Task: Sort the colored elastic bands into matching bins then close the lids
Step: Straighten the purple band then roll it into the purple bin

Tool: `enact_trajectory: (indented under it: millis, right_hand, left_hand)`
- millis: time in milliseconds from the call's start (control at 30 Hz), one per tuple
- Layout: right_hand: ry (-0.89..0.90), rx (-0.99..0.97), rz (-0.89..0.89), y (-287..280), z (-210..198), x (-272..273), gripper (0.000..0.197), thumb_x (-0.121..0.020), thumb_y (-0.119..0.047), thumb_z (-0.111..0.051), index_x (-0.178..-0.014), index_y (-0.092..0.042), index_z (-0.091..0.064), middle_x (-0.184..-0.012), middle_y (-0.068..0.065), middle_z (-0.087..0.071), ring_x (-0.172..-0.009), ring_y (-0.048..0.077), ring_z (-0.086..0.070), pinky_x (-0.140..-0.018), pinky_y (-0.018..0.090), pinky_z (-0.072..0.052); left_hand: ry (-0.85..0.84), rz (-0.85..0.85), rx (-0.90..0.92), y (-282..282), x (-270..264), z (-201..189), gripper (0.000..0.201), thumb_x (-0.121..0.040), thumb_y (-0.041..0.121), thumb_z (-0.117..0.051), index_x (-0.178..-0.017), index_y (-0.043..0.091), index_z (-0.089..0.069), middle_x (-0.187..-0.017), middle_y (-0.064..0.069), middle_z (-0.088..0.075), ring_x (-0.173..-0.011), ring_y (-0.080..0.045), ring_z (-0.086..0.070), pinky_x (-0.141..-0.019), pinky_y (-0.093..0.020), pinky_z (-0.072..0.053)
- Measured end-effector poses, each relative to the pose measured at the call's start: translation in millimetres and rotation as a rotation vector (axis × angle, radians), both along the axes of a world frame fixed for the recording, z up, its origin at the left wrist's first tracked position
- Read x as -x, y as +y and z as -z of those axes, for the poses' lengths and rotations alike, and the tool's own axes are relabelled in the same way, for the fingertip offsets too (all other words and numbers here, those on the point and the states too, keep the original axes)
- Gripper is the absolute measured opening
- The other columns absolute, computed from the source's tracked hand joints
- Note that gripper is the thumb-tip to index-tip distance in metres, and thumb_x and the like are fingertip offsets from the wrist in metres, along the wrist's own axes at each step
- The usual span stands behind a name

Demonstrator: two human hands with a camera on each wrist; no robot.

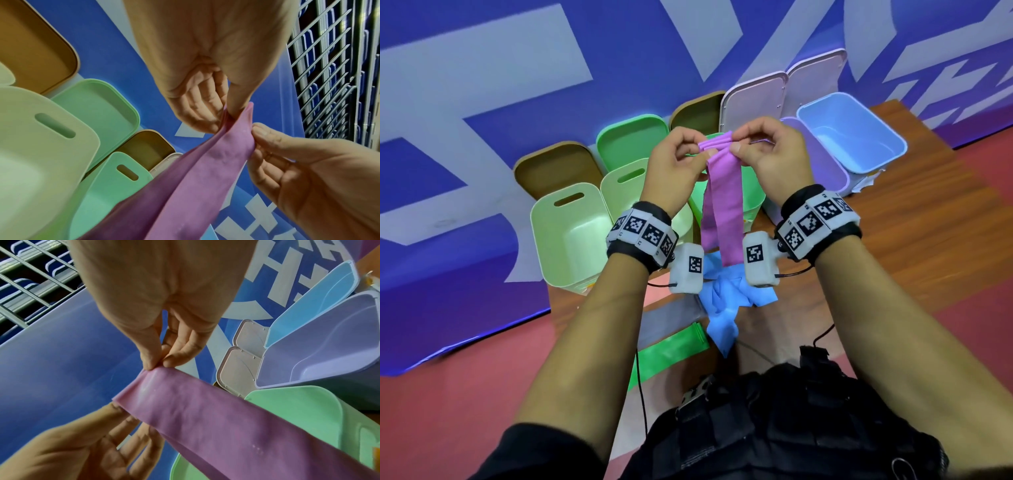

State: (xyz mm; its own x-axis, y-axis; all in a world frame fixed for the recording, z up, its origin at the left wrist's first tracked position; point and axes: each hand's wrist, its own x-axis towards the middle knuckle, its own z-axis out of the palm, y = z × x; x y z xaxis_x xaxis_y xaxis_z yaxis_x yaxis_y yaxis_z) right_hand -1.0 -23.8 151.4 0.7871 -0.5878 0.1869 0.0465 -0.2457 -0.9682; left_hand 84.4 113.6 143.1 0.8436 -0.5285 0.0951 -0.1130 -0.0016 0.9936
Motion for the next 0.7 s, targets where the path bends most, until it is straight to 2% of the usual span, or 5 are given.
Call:
enact_trajectory:
  millis: [167,433,533,633,700]
  right_hand:
    - [-0.055,-0.034,0.05,-8.4,-4.2,-3.2,0.017,-0.079,-0.005,-0.072,-0.091,-0.016,-0.069,-0.085,-0.003,-0.069,-0.079,0.016,-0.067,-0.084,0.039,-0.059]
    - [-0.113,-0.023,0.123,-39.2,-1.7,-4.2,0.023,-0.079,-0.008,-0.072,-0.085,-0.03,-0.066,-0.097,0.002,-0.071,-0.078,0.016,-0.068,-0.079,0.029,-0.056]
    - [-0.132,-0.023,0.105,-55.6,-1.0,-4.4,0.025,-0.08,-0.004,-0.07,-0.085,-0.028,-0.065,-0.096,0.003,-0.071,-0.074,0.009,-0.064,-0.078,0.024,-0.054]
    - [-0.131,-0.002,0.098,-69.3,1.0,-7.8,0.021,-0.081,-0.004,-0.07,-0.087,-0.024,-0.065,-0.097,0.003,-0.069,-0.075,0.012,-0.064,-0.079,0.028,-0.056]
    - [-0.128,0.032,0.086,-78.3,3.1,-10.4,0.02,-0.082,-0.003,-0.068,-0.091,-0.021,-0.067,-0.1,-0.001,-0.065,-0.077,0.012,-0.066,-0.077,0.022,-0.055]
  left_hand:
    - [0.008,0.009,0.027,-13.3,4.6,-10.2,0.019,-0.089,0.0,-0.065,-0.106,0.008,-0.066,-0.091,-0.004,-0.068,-0.083,-0.012,-0.066,-0.067,-0.028,-0.056]
    - [-0.012,-0.014,0.033,-46.9,5.9,-14.1,0.022,-0.089,0.003,-0.067,-0.11,0.009,-0.07,-0.1,-0.004,-0.071,-0.089,-0.011,-0.067,-0.07,-0.03,-0.057]
    - [-0.009,-0.049,0.011,-61.0,6.1,-11.9,0.023,-0.089,0.004,-0.067,-0.111,0.009,-0.071,-0.1,-0.005,-0.073,-0.088,-0.012,-0.067,-0.069,-0.029,-0.057]
    - [0.002,-0.058,-0.006,-76.2,7.5,-12.1,0.023,-0.09,0.002,-0.065,-0.111,0.009,-0.07,-0.097,-0.002,-0.074,-0.087,-0.011,-0.068,-0.068,-0.027,-0.056]
    - [-0.005,-0.064,-0.023,-84.7,7.3,-12.7,0.023,-0.091,0.0,-0.063,-0.111,0.01,-0.07,-0.096,0.001,-0.075,-0.086,-0.01,-0.067,-0.067,-0.026,-0.056]
